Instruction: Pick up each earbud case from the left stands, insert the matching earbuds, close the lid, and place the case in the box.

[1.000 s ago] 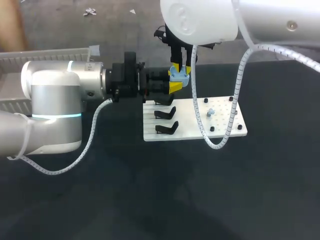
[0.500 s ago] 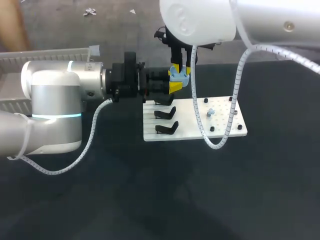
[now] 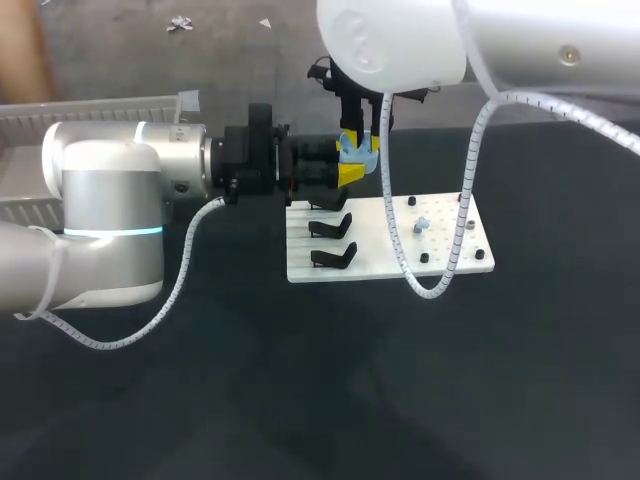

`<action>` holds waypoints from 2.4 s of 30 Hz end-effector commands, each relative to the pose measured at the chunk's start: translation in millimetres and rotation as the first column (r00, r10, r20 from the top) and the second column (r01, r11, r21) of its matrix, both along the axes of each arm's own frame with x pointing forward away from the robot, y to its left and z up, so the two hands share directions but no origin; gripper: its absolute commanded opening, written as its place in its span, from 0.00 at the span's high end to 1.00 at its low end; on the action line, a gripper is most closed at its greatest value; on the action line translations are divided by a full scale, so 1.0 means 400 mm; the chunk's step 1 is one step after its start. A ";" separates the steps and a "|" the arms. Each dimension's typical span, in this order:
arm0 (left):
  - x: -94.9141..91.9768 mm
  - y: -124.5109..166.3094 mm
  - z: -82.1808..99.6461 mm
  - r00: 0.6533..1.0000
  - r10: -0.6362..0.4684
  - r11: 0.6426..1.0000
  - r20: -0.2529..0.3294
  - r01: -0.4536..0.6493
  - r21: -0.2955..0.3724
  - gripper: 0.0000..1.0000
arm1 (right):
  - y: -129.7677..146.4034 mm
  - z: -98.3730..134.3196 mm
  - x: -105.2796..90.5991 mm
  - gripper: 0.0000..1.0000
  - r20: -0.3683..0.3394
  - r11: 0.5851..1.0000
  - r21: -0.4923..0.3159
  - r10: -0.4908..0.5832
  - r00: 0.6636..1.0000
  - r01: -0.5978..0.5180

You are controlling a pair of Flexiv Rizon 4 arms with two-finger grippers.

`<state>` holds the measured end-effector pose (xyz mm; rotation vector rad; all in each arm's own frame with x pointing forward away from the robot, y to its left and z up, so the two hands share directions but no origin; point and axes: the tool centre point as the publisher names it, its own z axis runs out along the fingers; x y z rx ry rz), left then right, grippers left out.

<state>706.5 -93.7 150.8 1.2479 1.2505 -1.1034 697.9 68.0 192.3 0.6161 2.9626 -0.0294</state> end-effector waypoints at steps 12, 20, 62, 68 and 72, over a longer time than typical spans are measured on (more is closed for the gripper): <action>-0.005 -0.001 -0.003 1.000 0.007 1.000 0.006 -0.007 -0.005 1.00 | 0.001 -0.010 0.010 1.00 -0.014 1.000 -0.005 0.002 1.000 -0.002; -0.005 -0.001 -0.003 1.000 0.007 1.000 0.006 -0.007 -0.005 1.00 | 0.001 -0.008 0.004 1.00 -0.027 1.000 0.001 0.004 1.000 -0.004; -0.005 -0.001 -0.003 1.000 0.007 1.000 0.006 -0.007 -0.005 1.00 | -0.141 0.057 -0.184 0.00 0.269 0.991 0.087 0.075 0.960 -0.102; -0.005 -0.001 -0.003 1.000 0.007 1.000 0.006 -0.007 -0.005 1.00 | -0.141 0.057 -0.184 0.00 0.269 0.991 0.087 0.075 0.960 -0.102; -0.005 -0.001 -0.003 1.000 0.007 1.000 0.006 -0.007 -0.005 1.00 | -0.141 0.057 -0.184 0.00 0.269 0.991 0.087 0.075 0.960 -0.102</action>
